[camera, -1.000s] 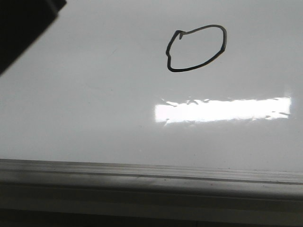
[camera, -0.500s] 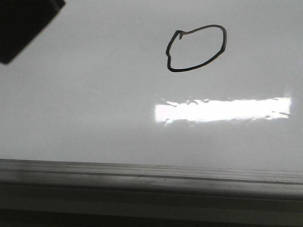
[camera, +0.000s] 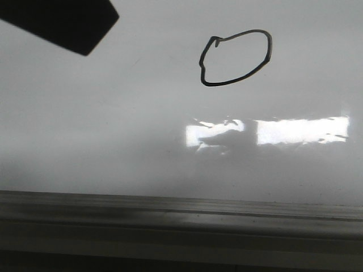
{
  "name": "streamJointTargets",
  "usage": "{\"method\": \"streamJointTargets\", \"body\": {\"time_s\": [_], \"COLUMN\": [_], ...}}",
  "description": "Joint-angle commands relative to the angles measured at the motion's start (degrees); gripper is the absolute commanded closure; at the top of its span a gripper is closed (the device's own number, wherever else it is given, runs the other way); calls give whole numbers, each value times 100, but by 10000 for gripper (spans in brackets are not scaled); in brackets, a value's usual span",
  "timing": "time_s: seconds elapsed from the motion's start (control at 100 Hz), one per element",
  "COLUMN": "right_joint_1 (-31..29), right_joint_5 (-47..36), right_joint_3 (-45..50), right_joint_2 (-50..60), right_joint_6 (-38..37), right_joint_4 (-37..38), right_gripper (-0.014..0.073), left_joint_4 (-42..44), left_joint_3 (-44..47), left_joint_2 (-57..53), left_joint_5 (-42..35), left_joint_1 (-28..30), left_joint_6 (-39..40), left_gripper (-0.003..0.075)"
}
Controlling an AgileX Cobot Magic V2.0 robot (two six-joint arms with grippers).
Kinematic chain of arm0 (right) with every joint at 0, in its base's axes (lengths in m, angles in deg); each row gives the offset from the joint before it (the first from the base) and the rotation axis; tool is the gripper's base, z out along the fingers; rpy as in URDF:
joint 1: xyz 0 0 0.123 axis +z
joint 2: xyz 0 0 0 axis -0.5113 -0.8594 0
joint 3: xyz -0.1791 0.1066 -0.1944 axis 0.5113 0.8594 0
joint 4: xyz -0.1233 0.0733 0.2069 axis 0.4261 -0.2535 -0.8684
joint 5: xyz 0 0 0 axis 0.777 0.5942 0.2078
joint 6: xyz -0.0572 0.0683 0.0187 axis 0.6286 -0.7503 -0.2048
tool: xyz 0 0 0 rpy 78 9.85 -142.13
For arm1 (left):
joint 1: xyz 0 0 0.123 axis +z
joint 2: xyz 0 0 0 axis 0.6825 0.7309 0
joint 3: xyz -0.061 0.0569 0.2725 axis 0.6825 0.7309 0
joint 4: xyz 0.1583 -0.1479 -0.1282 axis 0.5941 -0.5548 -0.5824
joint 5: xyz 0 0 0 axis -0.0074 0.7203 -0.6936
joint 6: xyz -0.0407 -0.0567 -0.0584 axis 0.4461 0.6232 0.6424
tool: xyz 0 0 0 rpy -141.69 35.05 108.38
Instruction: Write number 0 on whiteboard
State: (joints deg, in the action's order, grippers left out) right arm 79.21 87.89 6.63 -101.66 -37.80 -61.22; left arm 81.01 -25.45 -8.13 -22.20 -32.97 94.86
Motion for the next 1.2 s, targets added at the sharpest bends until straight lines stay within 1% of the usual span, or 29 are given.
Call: {"method": "streamJointTargets", "body": {"time_s": [0.0,0.07,0.14,0.18,0.19,0.21,0.22,0.23,0.25,0.28,0.31,0.33,0.42,0.54,0.61,0.76,1.03,1.19], "right_joint_1": [-353,-589,-798,-882,-913,-954,-967,-978,-1018,-1047,-1072,-1084,-1095,-1095,-1095,-1095,-1095,-1095], "right_joint_5": [-350,-298,-228,-214,-214,-214,-214,-214,-225,-239,-257,-304,-535,-842,-991,-1005,-967,-957], "right_joint_3": [-138,-108,-6,80,121,190,216,269,355,478,605,704,1130,1571,1755,1953,1953,1953], "right_joint_2": [415,695,971,1118,1177,1262,1291,1319,1434,1547,1658,1740,2065,2378,2487,2537,2537,2537], "right_joint_6": [-151,-342,-589,-721,-761,-799,-800,-800,-800,-800,-800,-822,-1009,-1234,-1245,-1248,-1248,-1248], "right_joint_4": [-194,-194,-194,-194,-194,-194,-194,-194,-194,-194,-194,-194,-194,-185,-185,-185,-185,-185], "right_gripper": [67,110,209,304,340,378,416,435,511,564,642,671,633,634,634,634,634,634], "left_joint_4": [987,1644,2107,2247,2289,2337,2354,2371,2410,2410,2410,2410,2156,1678,1573,1575,1585,1560], "left_joint_3": [-88,-38,-33,-33,-33,-33,-33,-33,-33,-33,-33,-33,-33,-33,-33,-33,-65,-65], "left_joint_2": [-53,-53,-39,-39,-39,-14,-16,1,12,37,73,88,206,385,545,986,1668,1835], "left_joint_5": [-457,-445,-420,-420,-420,-420,-420,-431,-430,-459,-502,-556,-1012,-1835,-2123,-2177,-2188,-2236], "left_joint_1": [7,7,106,222,246,324,353,413,506,644,789,899,1369,1865,2038,2106,2142,2427], "left_joint_6": [1133,2106,3007,3425,3487,3647,3741,3789,3931,4010,4086,4143,4217,4217,4217,4217,4217,4275], "left_gripper": [740,740,740,740,740,740,740,740,740,740,740,740,740,740,740,740,740,740]}}
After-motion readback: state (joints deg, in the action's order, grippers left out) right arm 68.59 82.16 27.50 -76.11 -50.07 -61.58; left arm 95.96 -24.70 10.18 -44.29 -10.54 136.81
